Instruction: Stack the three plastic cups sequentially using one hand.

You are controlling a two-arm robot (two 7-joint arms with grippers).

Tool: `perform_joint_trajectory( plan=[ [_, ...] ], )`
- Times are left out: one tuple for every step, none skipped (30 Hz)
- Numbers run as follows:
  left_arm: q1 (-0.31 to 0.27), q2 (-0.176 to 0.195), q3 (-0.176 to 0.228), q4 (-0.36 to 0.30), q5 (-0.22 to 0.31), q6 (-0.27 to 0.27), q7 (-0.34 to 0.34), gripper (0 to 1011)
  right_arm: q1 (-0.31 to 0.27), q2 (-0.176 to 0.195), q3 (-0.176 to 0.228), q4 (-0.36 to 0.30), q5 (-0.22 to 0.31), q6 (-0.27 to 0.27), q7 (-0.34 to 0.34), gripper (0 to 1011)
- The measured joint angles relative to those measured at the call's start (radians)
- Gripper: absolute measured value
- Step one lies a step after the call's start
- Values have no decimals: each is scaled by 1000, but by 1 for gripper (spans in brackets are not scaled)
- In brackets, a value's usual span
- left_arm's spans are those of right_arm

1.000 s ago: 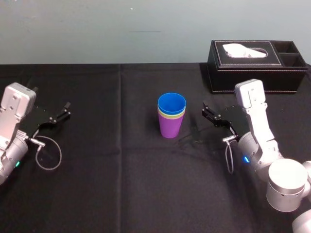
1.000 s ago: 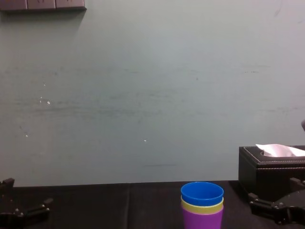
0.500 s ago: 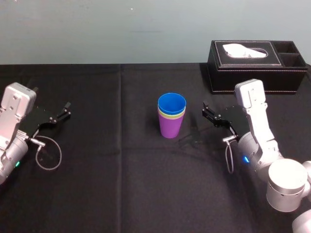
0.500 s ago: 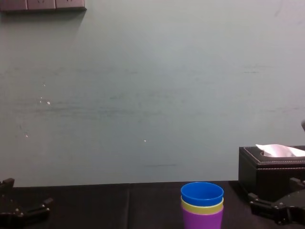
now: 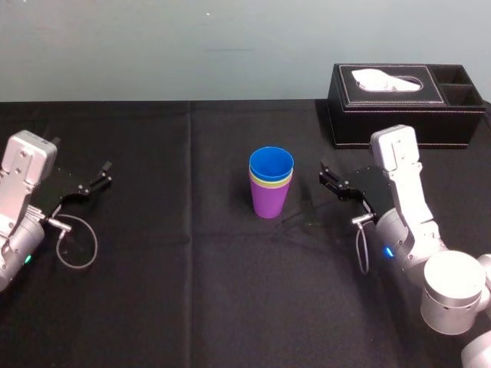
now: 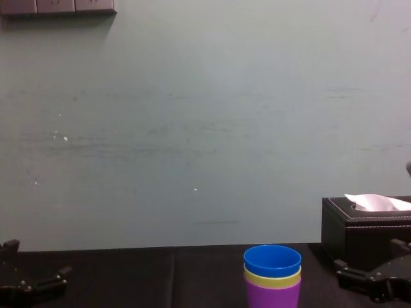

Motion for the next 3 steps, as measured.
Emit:
perform_joint_trajectory(
  plan=[
    [0, 0, 0, 0, 0, 0, 0, 1011, 0, 0, 0, 0, 0, 0, 0, 1003],
    [0, 0, 0, 0, 0, 0, 0, 1011, 0, 0, 0, 0, 0, 0, 0, 1003],
    [0, 0, 0, 0, 0, 0, 0, 1011, 0, 0, 0, 0, 0, 0, 0, 1003]
  ],
)
